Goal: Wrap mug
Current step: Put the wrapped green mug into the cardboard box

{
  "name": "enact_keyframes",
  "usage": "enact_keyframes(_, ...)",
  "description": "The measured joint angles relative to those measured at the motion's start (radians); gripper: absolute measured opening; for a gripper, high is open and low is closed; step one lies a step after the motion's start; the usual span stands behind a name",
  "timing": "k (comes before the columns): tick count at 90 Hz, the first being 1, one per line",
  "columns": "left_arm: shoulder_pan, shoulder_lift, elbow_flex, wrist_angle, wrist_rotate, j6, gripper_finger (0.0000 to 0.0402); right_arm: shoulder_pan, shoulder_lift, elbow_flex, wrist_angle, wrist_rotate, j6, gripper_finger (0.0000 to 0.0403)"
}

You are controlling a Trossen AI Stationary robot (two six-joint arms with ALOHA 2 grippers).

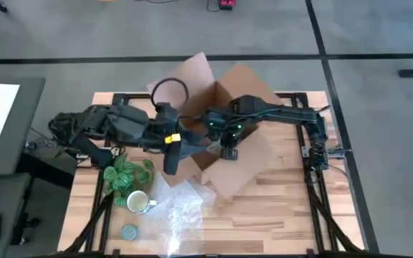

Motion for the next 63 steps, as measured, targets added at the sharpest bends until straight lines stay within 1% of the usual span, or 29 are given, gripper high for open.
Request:
enact_keyframes(9,-0.014,0.001,-0.001,-0.050,-0.003,-0.031,0.0174,-0.017,0.025,0.001,0.002,-0.027,-0.019,0.0006)
enact_keyframes(21,-0.031,0.009,-0.001,-0.053,-0.040,-0.035,0.0174,-0.039,0.033,0.001,0.038,-0.042,-0.019,0.0008)
enact_keyframes(32,-0.037,0.007,0.000,-0.060,-0.055,-0.020,0.0174,-0.040,-0.004,0.001,0.106,-0.008,0.001,0.0008)
enact_keyframes(39,-0.039,0.007,0.000,-0.088,-0.101,-0.019,0.0174,-0.042,-0.013,0.014,0.137,0.012,0.016,0.0007)
enact_keyframes(48,-0.038,0.007,0.003,-0.090,-0.149,-0.018,0.0174,-0.045,-0.048,0.034,0.123,0.017,0.058,0.0007)
enact_keyframes(56,-0.036,0.007,0.003,-0.093,-0.188,0.020,0.0173,-0.048,-0.087,0.055,0.130,0.017,0.074,0.0007)
enact_keyframes(63,-0.034,0.007,0.004,-0.103,-0.202,0.044,0.0173,-0.041,-0.110,0.057,0.128,0.013,0.078,0.0007)
